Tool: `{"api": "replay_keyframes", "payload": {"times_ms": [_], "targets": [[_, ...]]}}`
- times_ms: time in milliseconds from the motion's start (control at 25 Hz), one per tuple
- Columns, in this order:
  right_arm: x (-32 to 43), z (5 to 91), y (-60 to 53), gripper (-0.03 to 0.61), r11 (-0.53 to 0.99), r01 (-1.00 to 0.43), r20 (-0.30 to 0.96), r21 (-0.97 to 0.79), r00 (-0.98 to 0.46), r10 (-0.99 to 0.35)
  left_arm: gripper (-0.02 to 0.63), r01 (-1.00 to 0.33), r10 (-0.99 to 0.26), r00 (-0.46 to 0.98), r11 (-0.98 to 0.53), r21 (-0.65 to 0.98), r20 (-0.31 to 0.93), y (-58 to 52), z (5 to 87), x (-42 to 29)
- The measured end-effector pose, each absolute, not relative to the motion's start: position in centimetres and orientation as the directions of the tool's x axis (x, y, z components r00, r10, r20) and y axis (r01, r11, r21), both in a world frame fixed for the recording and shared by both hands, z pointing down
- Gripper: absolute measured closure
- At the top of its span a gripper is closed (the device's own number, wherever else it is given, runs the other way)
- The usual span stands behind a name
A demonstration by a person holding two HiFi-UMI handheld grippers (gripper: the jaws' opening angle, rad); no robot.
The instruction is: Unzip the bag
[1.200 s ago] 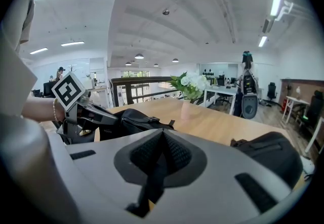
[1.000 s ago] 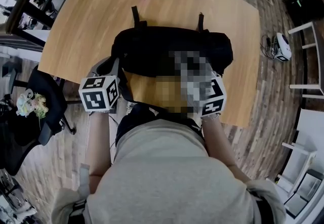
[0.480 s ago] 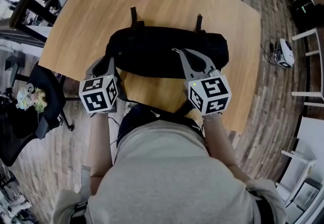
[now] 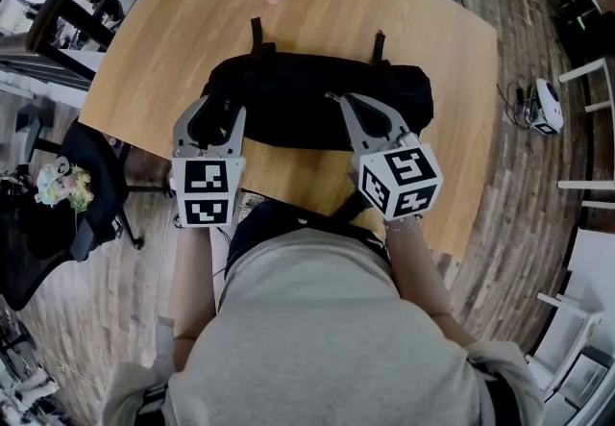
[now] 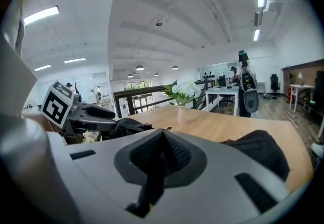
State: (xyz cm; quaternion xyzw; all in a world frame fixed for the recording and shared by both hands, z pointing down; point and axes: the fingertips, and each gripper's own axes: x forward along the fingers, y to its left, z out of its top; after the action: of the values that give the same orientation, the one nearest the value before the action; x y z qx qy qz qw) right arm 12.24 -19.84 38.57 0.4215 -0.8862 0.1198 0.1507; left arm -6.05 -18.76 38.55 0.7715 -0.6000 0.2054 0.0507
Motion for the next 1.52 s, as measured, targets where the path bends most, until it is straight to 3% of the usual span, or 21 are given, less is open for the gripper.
{"api": "replay_keyframes", "payload": {"times_ms": [320,520,800,1200,1520], "targets": [[11.8,38.2,-19.7,0.571,0.628,-0.773,0.356,-0.093,-0.615,-0.704,0.411,-0.81,-0.809,0.433,-0.543,-0.223,0.398,-19.3,38.7,3.4],[11.8,38.1,-19.6,0.571,0.629,-0.771,0.356,-0.101,-0.618,-0.7,0.411,-0.737,-0.758,0.497,-0.626,-0.256,0.422,-20.0,39.1,6.9],[11.9,38.0,-19.6,0.571,0.622,-0.774,0.35,-0.116,-0.618,-0.704,0.414,-0.697,-0.741,0.51,-0.653,-0.295,0.436,-20.7,40.0,8.8],[12.1,38.2,-19.8,0.571,0.607,-0.773,0.338,-0.182,-0.629,-0.7,0.535,-0.698,-0.74,0.496,-0.651,-0.298,0.454,-20.7,40.6,8.8],[12.2,38.7,-20.0,0.571,0.6,-0.776,0.341,-0.197,-0.628,-0.7,0.565,-0.704,-0.742,0.495,-0.647,-0.292,0.452,-20.7,40.8,8.6]]}}
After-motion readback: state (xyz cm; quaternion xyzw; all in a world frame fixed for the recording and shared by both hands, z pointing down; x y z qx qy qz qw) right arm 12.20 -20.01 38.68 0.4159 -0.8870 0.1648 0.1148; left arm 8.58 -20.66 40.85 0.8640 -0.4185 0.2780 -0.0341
